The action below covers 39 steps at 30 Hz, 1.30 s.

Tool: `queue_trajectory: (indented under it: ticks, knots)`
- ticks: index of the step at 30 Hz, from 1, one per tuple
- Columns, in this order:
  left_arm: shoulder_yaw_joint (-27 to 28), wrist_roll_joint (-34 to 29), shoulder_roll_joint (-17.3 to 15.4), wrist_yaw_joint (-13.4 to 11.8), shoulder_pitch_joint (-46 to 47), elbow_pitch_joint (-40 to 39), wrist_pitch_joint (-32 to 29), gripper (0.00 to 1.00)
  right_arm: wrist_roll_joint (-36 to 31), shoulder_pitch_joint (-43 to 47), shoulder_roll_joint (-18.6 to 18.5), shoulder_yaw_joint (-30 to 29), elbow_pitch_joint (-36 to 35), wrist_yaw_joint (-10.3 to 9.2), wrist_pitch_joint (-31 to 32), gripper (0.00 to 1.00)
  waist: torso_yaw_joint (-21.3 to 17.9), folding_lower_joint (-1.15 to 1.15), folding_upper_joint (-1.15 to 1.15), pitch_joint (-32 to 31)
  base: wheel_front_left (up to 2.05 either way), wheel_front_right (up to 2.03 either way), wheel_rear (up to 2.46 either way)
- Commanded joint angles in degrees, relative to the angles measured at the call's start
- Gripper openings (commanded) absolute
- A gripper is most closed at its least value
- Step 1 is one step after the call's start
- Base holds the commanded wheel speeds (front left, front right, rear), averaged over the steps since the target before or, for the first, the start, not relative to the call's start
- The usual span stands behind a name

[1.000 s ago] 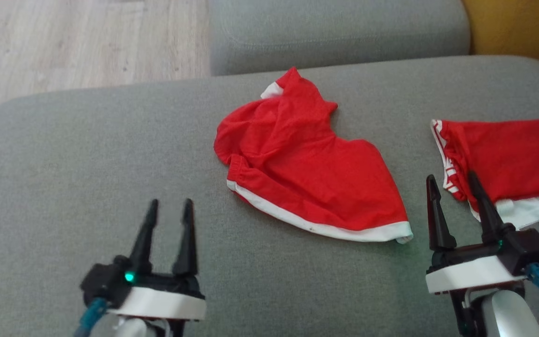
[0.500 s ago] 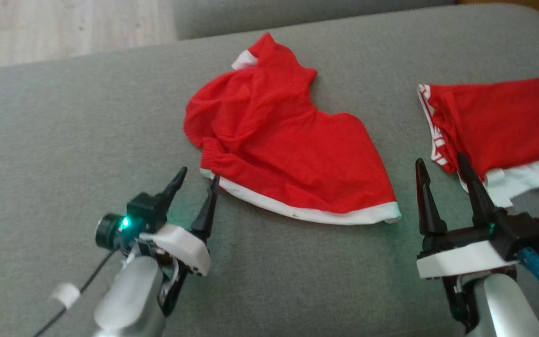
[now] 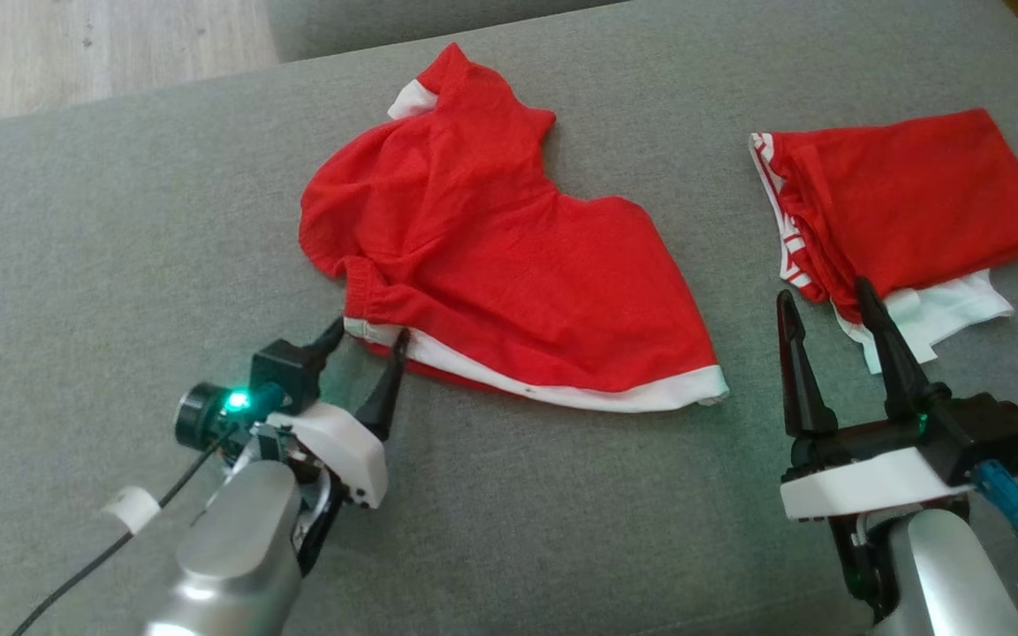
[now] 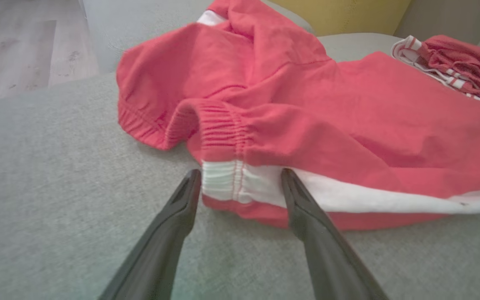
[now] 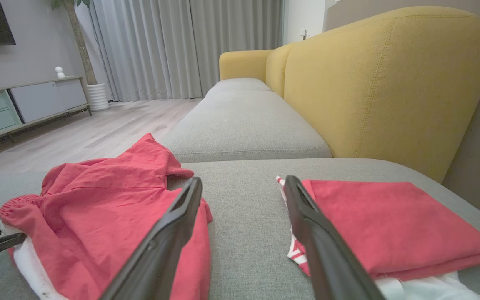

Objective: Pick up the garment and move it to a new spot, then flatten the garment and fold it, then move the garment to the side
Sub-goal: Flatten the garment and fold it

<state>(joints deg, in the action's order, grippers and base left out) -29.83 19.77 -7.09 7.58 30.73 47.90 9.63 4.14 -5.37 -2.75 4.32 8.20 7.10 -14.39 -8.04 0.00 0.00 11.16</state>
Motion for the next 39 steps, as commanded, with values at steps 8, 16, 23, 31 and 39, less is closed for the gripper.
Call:
queue_trajectory:
  ticks: [8, 16, 23, 31, 39]
  knots:
    - [-3.5, 5.3, -2.7, -0.1, 3.1, -0.9, 2.7, 0.00, -0.3, -1.4, -0.1, 0.5, 0.4, 0.39, -0.6, 1.00, -0.4, 0.00, 0.00, -0.5, 0.00, 0.00, 0.00]
    - [-4.4, 6.2, -2.8, -0.1, 1.8, -2.8, 4.8, 0.00, -0.3, 0.8, -0.1, 0.0, 4.4, 0.39, -0.6, 1.00, 0.5, 0.00, 0.00, -1.7, 0.00, 0.00, 0.00]
    - [-4.5, 5.5, -2.3, -0.8, 0.2, -4.8, 5.2, 0.00, 0.0, 2.0, -0.1, -0.2, 9.8, 0.39, -0.6, 1.00, 1.4, 0.00, 0.00, -2.1, 0.00, 0.00, 0.00]
    - [-5.0, 4.4, -2.3, -1.8, -0.3, -6.8, 5.3, 0.00, 3.6, -0.6, -0.1, 2.6, 14.6, 0.39, -0.6, 1.00, 2.4, 0.00, 0.00, -1.1, 0.00, 0.00, 0.00]
    - [-3.5, 4.3, -2.7, -4.2, -1.2, -8.5, 5.4, 0.00, 1.9, -2.8, -0.1, 5.2, 18.9, 0.39, -0.6, 1.00, 5.1, 0.00, 0.00, -0.3, 0.00, 0.00, 0.00]
